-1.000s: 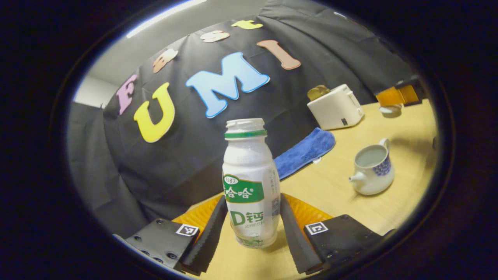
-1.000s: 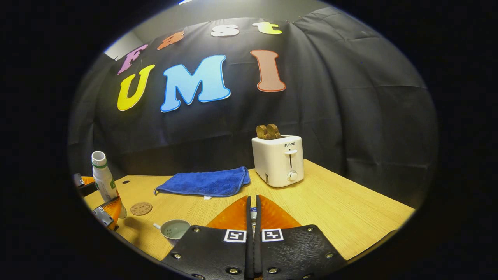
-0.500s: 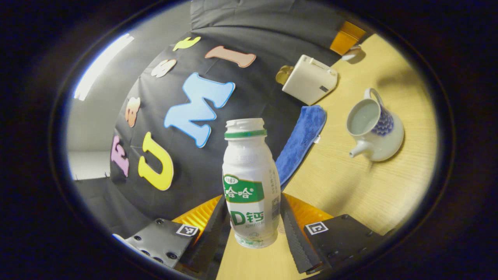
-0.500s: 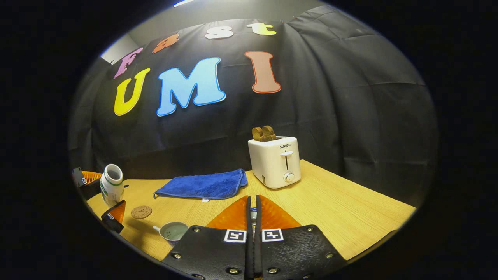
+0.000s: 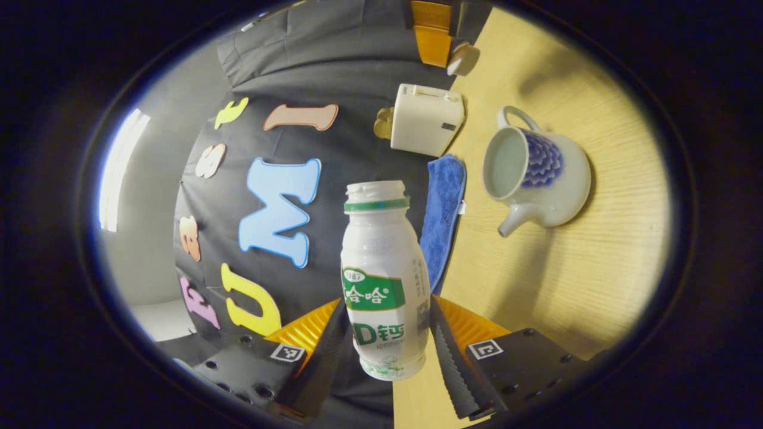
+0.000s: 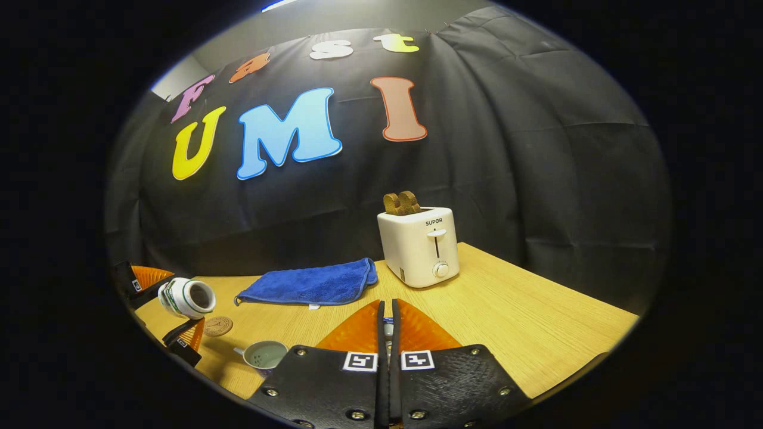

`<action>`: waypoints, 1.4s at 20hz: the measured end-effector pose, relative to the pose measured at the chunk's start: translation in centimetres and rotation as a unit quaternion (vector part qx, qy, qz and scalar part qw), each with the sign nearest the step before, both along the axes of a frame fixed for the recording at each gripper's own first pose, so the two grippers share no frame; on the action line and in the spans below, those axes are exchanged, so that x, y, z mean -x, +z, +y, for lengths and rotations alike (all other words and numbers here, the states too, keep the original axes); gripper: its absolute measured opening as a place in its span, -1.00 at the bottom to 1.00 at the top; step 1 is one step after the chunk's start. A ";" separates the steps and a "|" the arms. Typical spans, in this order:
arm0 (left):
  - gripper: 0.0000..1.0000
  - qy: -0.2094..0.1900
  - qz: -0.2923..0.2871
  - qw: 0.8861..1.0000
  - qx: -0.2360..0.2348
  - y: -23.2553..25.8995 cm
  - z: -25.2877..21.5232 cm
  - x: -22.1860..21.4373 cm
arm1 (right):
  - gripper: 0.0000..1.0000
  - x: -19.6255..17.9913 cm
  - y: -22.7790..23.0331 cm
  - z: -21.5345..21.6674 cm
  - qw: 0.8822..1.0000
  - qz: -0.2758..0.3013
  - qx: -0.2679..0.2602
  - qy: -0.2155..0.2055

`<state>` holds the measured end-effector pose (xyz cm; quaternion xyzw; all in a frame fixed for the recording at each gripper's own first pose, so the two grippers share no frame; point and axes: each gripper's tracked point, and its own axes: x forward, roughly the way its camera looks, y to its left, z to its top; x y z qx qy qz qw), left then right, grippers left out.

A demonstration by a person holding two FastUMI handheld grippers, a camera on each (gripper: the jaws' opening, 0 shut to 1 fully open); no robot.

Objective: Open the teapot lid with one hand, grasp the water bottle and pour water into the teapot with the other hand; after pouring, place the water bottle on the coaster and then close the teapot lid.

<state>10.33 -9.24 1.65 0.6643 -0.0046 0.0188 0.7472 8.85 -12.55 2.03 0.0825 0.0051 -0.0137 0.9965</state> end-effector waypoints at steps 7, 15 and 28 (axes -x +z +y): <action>0.80 -0.013 -0.001 0.998 -0.053 -0.3 -1.4 0.1 | -0.99 0.0 -0.1 -0.1 1.000 0.002 0.001 -0.002; 0.68 -0.023 0.009 0.995 -0.097 -0.6 -2.0 0.3 | -0.99 0.0 0.0 -0.8 1.000 0.001 -0.005 -0.010; 0.80 -0.048 0.011 0.982 -0.180 -0.9 -3.0 1.7 | -0.99 0.2 0.3 -1.4 1.000 0.000 -0.017 -0.015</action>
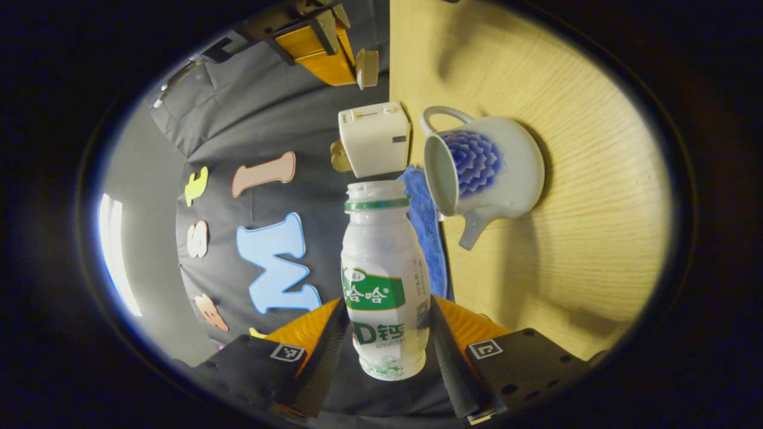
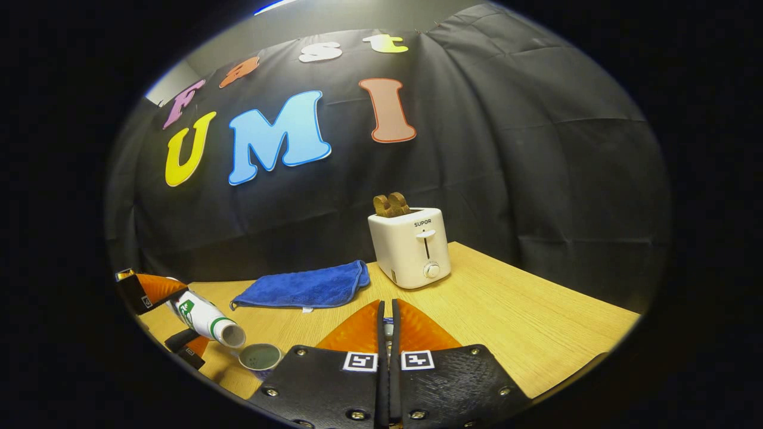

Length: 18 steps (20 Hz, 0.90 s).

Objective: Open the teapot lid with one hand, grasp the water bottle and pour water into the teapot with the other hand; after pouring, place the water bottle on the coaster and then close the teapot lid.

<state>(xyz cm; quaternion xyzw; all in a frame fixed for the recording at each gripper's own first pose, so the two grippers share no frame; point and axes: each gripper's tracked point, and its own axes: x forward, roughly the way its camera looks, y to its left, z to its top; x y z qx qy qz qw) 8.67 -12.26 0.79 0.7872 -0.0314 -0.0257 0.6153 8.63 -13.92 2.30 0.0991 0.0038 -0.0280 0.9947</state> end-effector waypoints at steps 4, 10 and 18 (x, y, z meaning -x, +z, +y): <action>0.80 -0.002 0.001 1.000 -0.007 0.0 0.0 -0.1 | -1.00 0.0 -0.1 -0.1 1.000 0.000 -0.005 0.000; 0.80 -0.002 0.003 1.000 -0.021 -0.1 -0.2 -0.2 | -0.99 0.1 -0.1 -0.1 1.000 0.001 -0.009 0.002; 0.80 -0.001 0.001 0.999 -0.035 0.2 0.1 -0.3 | -0.99 0.0 -0.1 0.0 1.000 0.003 -0.009 0.004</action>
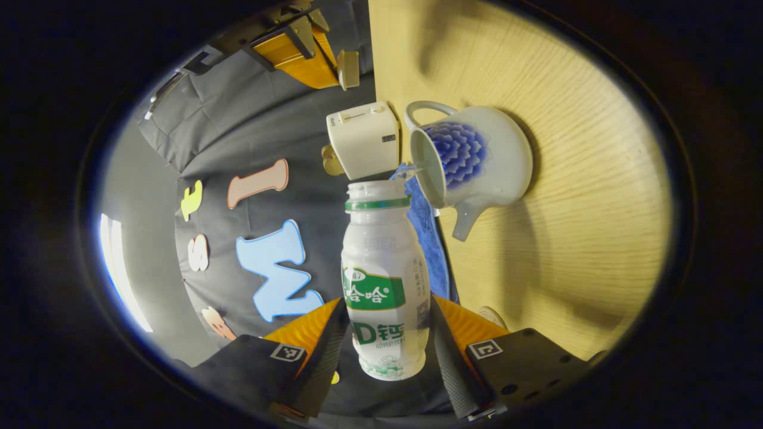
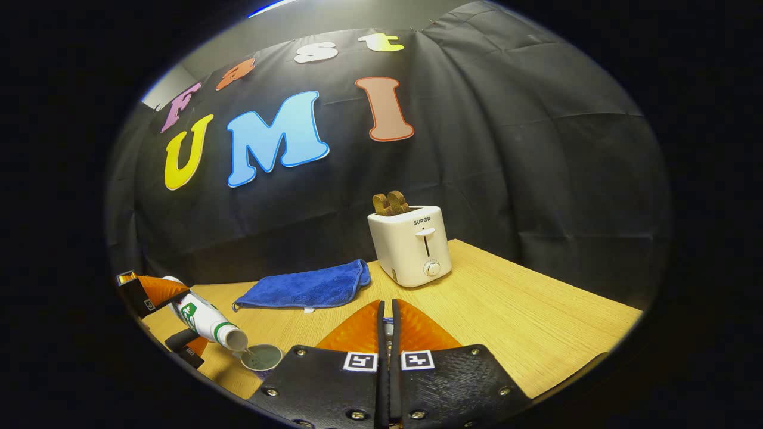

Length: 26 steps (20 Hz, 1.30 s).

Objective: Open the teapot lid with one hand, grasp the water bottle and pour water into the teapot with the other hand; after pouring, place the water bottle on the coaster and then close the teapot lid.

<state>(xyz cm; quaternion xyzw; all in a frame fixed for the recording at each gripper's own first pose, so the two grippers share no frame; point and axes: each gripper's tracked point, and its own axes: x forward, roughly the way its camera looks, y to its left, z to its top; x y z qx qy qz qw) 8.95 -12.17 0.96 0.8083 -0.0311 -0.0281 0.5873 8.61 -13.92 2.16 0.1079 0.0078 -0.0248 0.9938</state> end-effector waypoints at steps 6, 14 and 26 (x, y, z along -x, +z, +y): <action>0.80 -0.002 -0.003 1.000 -0.016 0.3 0.1 0.0 | -0.99 0.0 -0.2 0.0 1.000 0.002 -0.002 0.001; 0.80 -0.008 -0.003 1.000 -0.028 0.5 -0.2 -0.2 | -0.99 -0.1 -0.3 0.1 1.000 0.005 0.000 0.002; 0.80 -0.024 -0.010 0.998 -0.059 1.6 -1.3 -0.2 | -0.99 -0.1 -0.4 0.0 1.000 0.006 -0.003 0.003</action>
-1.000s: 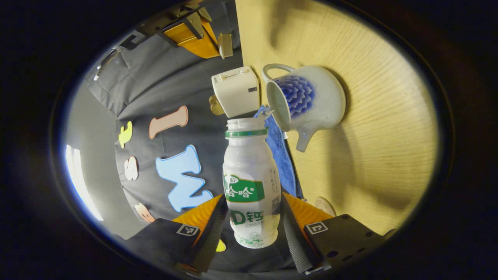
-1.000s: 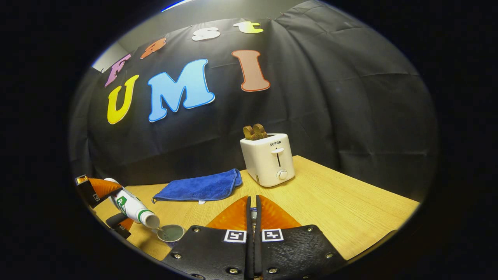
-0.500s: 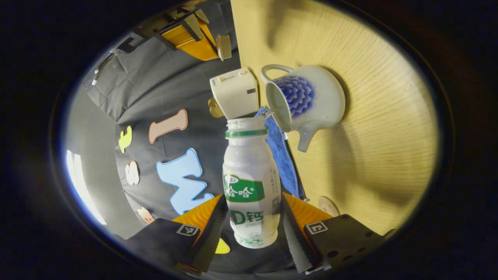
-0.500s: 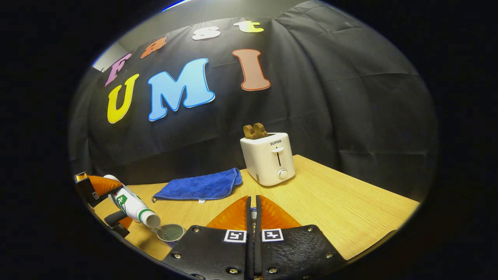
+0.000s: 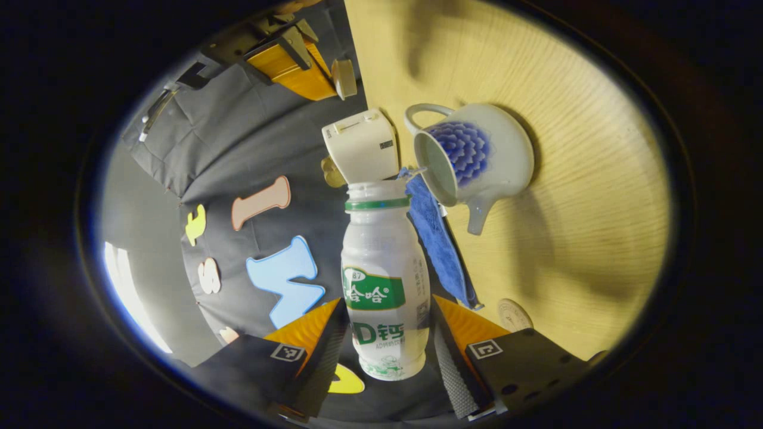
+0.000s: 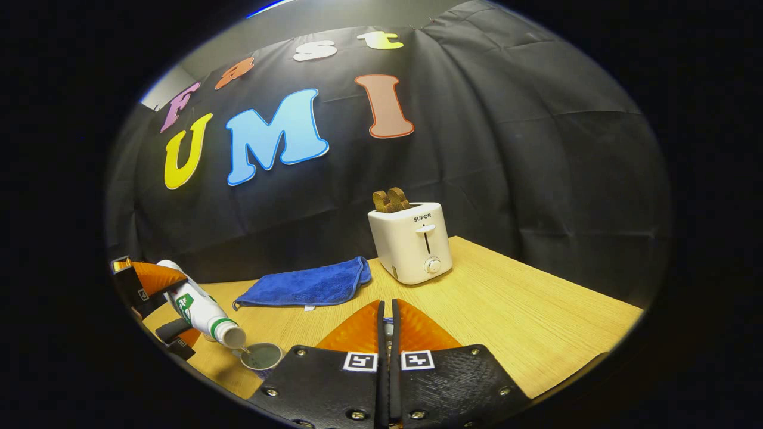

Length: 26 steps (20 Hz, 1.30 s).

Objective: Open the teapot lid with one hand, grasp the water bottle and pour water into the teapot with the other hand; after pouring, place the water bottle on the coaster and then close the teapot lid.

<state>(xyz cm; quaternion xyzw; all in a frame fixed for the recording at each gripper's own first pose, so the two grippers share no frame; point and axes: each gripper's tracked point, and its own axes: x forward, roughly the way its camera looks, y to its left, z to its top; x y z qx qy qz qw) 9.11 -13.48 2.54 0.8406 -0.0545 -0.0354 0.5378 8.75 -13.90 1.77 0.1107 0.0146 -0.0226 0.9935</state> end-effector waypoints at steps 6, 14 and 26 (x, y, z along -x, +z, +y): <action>0.80 -0.003 0.000 1.000 -0.022 0.3 -0.1 -0.2 | -0.99 0.1 0.1 0.1 1.000 0.000 0.000 0.002; 0.80 -0.012 -0.003 0.999 -0.046 0.6 -0.3 -0.3 | -0.99 0.1 0.1 0.0 1.000 0.000 -0.003 0.003; 0.69 -0.031 -0.003 0.996 -0.088 1.2 -1.8 -0.4 | -0.99 0.1 0.1 0.2 1.000 0.000 -0.004 0.007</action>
